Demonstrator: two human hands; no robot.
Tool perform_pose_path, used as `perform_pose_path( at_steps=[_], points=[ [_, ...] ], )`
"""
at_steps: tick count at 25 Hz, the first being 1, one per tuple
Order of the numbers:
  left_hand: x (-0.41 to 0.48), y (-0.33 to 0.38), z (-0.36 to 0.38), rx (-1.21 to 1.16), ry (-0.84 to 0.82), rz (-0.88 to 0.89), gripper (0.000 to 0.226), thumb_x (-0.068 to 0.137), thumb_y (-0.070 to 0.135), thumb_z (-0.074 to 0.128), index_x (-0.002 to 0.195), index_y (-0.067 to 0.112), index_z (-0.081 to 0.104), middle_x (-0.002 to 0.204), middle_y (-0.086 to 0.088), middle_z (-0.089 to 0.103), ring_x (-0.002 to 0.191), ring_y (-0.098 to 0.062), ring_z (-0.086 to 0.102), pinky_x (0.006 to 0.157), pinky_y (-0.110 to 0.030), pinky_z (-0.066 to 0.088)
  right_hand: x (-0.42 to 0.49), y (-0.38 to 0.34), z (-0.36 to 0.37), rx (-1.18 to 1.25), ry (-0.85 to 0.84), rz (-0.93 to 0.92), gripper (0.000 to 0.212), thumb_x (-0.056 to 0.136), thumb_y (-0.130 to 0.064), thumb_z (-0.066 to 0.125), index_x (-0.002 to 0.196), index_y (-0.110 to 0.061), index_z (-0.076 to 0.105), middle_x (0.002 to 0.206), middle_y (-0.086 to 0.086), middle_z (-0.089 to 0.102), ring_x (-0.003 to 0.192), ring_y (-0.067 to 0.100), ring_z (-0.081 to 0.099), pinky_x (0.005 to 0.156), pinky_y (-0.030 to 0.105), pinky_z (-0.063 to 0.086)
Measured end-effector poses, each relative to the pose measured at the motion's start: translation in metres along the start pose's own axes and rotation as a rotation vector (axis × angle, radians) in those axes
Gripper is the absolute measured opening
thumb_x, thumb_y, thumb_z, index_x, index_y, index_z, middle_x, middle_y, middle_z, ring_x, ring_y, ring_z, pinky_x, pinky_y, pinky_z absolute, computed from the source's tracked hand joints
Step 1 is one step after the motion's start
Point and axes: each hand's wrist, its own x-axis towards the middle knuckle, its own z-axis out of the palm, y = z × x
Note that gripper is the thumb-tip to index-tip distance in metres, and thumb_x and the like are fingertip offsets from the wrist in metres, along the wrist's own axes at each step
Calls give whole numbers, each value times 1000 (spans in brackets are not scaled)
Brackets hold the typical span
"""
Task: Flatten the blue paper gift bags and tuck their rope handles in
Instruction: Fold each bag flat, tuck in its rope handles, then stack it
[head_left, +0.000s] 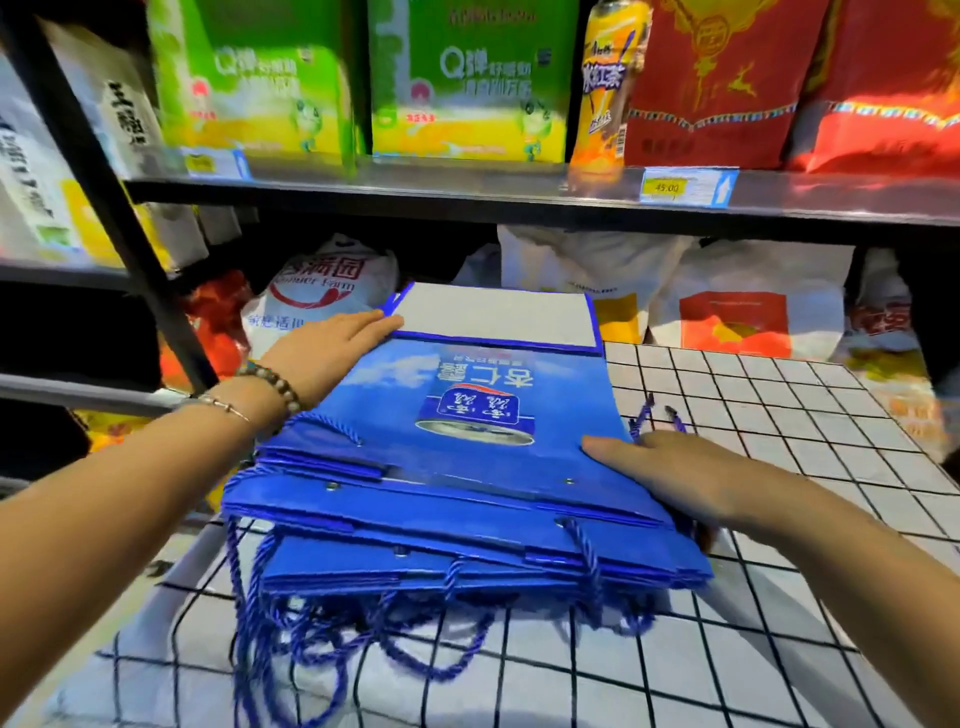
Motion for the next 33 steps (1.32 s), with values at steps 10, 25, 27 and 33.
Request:
perform_pose_path(
  at_steps=[10,25,27,33],
  points=[
    [-87,43,-137,-693,-436,-22,42,56,79,57,85,49,66,93,26,65,89,8,60,77,-8,44,-50,-62,5,-289,297,-626,13,76,-47,54,75,-35,58,77,-13,61,75,3,54,72,32,47],
    [-73,70,-171,-1453,-349,-501,32,61,-1,64,89,12,62,52,-4,56,49,-17,60,46,-19,49,-27,-78,36,-209,289,-722,15,88,-29,54,73,-28,53,81,-10,60,80,12,54,77,36,47],
    [-75,77,-180,-1580,-323,-554,32,59,12,66,91,14,65,66,-7,67,47,-15,63,37,-18,46,-28,-82,36,-142,284,-767,12,87,-30,57,77,-25,62,80,-8,63,77,9,55,76,32,47],
    [-57,114,-202,-2021,-232,-500,43,70,9,55,112,1,61,111,-20,60,90,-26,67,70,-35,58,-56,-111,44,431,-163,-893,11,73,-35,64,68,-26,66,62,-1,59,53,5,50,54,16,41]
  ],
)
